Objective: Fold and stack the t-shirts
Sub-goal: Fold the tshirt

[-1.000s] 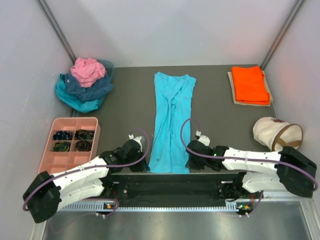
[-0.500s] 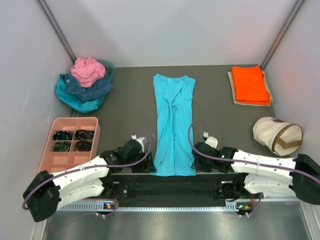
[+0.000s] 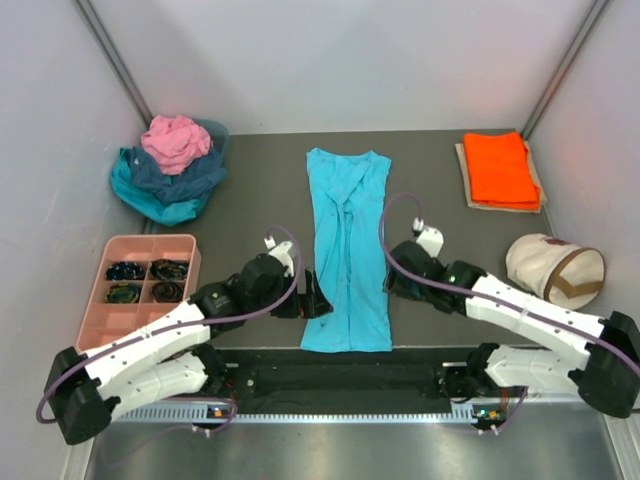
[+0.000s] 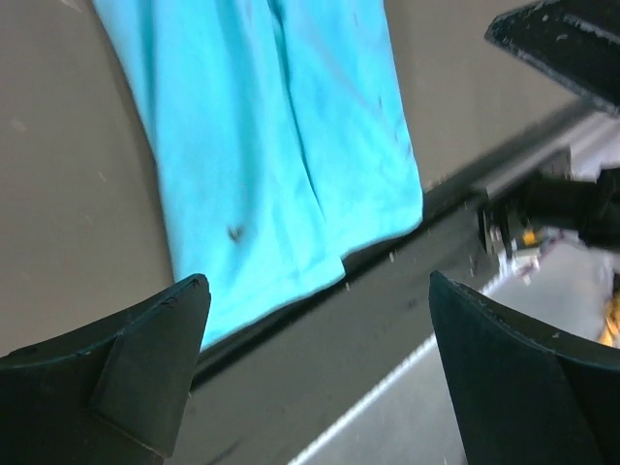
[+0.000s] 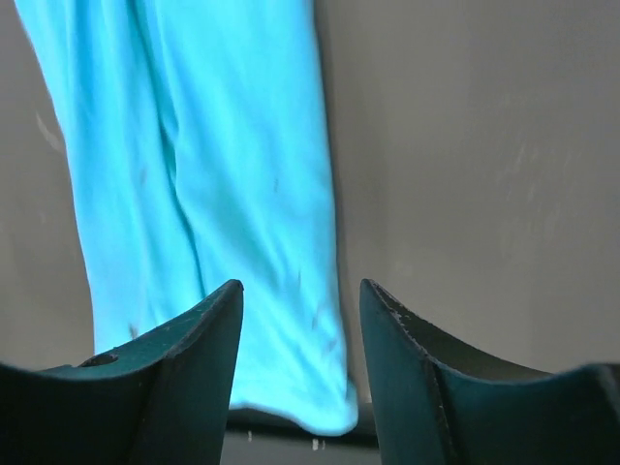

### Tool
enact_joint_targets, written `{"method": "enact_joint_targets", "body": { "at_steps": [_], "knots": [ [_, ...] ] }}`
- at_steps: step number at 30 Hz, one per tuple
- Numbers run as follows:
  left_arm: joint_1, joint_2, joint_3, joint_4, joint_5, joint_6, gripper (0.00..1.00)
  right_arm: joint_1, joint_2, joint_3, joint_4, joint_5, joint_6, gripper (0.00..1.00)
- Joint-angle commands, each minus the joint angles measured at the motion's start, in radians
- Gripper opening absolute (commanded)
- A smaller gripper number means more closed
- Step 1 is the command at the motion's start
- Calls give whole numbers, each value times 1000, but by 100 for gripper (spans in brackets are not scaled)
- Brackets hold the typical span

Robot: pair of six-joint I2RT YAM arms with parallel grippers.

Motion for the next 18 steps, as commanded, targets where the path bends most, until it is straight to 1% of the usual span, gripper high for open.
{"method": "enact_joint_targets", "body": {
  "at_steps": [1,2,3,4,5,6,7,8,9,10,11,12,15,16,17,18],
  "knots": [
    [-3,35,39,29,-197,21,99,-136,122,119,171,-46,-245,52],
    [-3,43,33,74,-243,24,99,-179,156,151,182,-62,-300,52],
    [-2,55,30,91,-268,27,99,-196,197,223,196,-75,-328,52],
    [-2,87,31,102,-288,33,99,-208,277,261,217,-100,-380,52],
    [-2,107,34,118,-312,35,99,-233,328,350,222,-111,-403,52],
    [1,127,39,134,-317,40,99,-242,372,396,226,-122,-426,51],
    [4,173,51,147,-317,49,99,-254,464,441,231,-140,-461,51],
    [7,195,57,157,-311,52,99,-279,507,526,236,-155,-474,51],
    [11,234,68,179,-294,55,99,-294,547,568,240,-174,-484,50],
    [12,250,71,190,-280,61,99,-307,634,610,249,-213,-500,50],
    [15,265,74,199,-273,61,99,-319,671,691,253,-235,-509,50],
    [17,285,77,213,-257,64,99,-342,717,734,251,-253,-520,49],
    [26,305,83,211,-246,72,99,-376,872,915,211,-312,-558,48],
    [29,305,83,208,-245,78,99,-380,908,962,191,-316,-584,47],
    [38,301,83,207,-243,79,99,-383,979,1049,153,-321,-596,47],
    [44,296,80,202,-242,82,99,-390,1007,1087,141,-321,-612,46]
  ]
}}
